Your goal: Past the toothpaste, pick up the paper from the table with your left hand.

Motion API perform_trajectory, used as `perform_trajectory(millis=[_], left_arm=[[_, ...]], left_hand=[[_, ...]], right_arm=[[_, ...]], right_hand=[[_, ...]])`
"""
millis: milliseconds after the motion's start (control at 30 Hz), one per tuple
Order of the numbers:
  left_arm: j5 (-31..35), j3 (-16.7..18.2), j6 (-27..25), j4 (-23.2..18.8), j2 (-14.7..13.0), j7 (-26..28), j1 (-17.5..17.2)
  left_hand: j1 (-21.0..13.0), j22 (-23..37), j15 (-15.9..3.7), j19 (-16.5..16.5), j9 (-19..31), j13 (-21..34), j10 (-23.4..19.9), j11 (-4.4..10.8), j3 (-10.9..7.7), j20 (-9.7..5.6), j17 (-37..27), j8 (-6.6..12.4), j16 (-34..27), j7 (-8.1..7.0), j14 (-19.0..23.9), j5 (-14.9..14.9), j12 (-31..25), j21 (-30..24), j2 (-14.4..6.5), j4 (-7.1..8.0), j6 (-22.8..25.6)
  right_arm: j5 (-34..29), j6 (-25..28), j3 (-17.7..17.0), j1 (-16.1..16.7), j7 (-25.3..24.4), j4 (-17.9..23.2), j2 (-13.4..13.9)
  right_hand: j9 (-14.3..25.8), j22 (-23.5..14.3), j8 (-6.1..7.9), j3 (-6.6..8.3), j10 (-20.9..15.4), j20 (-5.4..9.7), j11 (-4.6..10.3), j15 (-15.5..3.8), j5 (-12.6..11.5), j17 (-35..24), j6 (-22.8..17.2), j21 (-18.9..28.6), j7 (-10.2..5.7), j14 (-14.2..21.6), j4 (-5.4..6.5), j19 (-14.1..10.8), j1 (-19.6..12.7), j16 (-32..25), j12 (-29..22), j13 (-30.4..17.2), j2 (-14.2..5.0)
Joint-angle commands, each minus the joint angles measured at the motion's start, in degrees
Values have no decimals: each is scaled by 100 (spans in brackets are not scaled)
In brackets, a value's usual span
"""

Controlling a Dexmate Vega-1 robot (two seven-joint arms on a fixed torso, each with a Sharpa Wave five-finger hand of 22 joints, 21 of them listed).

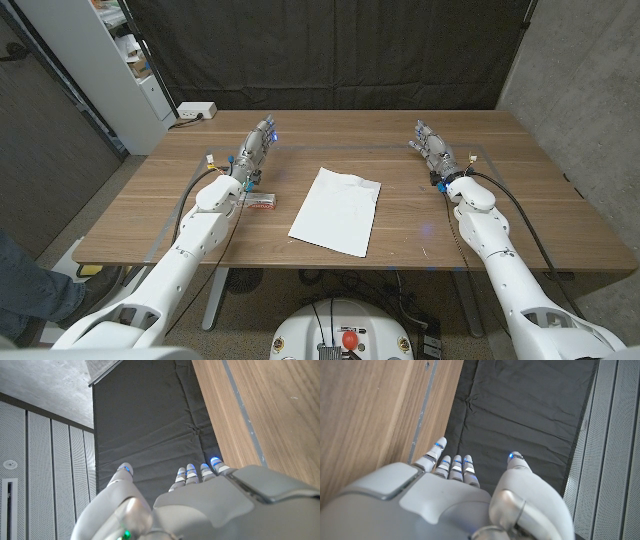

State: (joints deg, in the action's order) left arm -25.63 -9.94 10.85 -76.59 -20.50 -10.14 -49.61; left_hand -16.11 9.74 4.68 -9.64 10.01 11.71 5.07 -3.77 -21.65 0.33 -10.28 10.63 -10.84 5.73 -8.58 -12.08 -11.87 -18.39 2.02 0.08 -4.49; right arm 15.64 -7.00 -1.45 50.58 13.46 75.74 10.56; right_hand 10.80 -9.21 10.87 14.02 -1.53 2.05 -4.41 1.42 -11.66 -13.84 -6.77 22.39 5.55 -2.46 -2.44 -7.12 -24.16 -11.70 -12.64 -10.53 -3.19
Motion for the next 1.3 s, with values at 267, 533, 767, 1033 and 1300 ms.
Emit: perform_trajectory(millis=[267,533,767,1033,1300], left_arm=[[191,15,-14,-227,-68,-152,-69],[355,14,53,-470,-157,-86,-210],[494,60,179,-702,-239,12,-415],[474,152,339,-850,-294,-41,-576],[485,209,502,-934,-300,-55,-707]], left_hand=[[-42,32,35,-165,23,-6,-10,-7,-24,44,-7,39,-18,17,8,20,-35,33,-39,-31,37],[-50,33,28,-154,23,-12,-9,-19,-25,50,-7,38,-18,11,16,27,-33,45,-49,-41,43],[-60,33,29,-154,23,-17,-8,-10,-28,55,-7,34,-15,7,13,33,-32,61,-59,-52,40],[-74,34,34,-149,24,-24,-30,-1,-30,65,-7,40,-16,4,25,41,-38,83,-72,-68,64],[-82,35,24,-136,25,-29,-50,-6,-31,73,-7,41,-24,8,54,47,-44,97,-80,-80,77]], right_arm=[[-46,36,-89,100,-81,122,-92],[-42,19,-87,139,-104,157,-123],[-40,73,-83,208,-160,322,-112],[-34,83,-57,227,-176,373,-99],[-35,76,-47,247,-232,416,-111]], right_hand=[[19,-28,60,-14,-74,11,2,10,-20,4,-93,-27,-23,80,-34,-102,31,-93,25,-18,-51],[18,-29,63,-22,-93,3,-12,18,-18,9,-105,-52,-18,78,-40,-104,38,-92,29,-19,-53],[18,-29,60,-28,-97,-10,-9,21,-16,12,-102,-75,-21,72,-44,-98,45,-90,37,-20,-58],[17,-30,59,-32,-98,-13,-16,22,-16,18,-104,-92,-23,75,-54,-106,42,-89,45,-21,-59],[17,-31,58,-33,-98,-6,-1,21,-16,25,-104,-108,-24,82,-68,-128,36,-89,54,-22,-62]])
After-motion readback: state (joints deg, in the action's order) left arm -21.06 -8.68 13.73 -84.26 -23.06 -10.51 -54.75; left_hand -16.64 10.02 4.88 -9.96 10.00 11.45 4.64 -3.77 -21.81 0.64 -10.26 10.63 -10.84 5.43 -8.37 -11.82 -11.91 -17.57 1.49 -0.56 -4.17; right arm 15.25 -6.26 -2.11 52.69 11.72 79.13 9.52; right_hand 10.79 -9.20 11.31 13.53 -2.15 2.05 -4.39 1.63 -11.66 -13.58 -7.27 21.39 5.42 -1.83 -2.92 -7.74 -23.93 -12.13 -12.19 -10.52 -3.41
